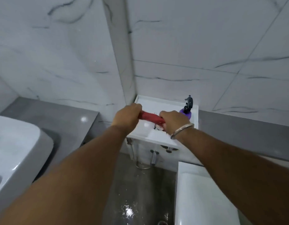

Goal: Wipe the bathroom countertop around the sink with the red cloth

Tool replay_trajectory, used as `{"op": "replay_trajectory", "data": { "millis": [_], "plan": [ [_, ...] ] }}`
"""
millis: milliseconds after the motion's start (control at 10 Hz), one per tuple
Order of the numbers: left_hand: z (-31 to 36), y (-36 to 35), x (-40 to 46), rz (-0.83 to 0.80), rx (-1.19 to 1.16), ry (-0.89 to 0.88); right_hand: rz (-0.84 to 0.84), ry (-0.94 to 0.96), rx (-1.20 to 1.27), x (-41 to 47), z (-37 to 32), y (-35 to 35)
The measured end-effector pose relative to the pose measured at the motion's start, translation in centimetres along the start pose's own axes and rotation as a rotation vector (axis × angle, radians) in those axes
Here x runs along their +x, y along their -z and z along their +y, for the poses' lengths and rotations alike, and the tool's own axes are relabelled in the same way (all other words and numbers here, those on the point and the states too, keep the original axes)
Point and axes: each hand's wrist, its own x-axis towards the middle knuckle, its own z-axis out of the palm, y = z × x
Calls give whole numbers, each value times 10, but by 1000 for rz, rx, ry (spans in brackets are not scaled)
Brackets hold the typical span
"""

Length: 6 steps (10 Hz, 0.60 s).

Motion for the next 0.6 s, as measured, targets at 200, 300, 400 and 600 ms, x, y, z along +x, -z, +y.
{"op": "replay_trajectory", "data": {
  "millis": [200,300,400,600],
  "plan": [
    [-45,-70,15,-404,224,-95,-246,5,-76,22,-7,-94],
    [-55,-90,12,-403,302,-204,-272,-120,-13,24,-6,-123],
    [-61,-89,7,-377,297,-251,-271,-186,-25,21,-12,-126],
    [-52,-25,26,-276,342,-282,-72,-136,-79,32,-53,-53]
  ]
}}
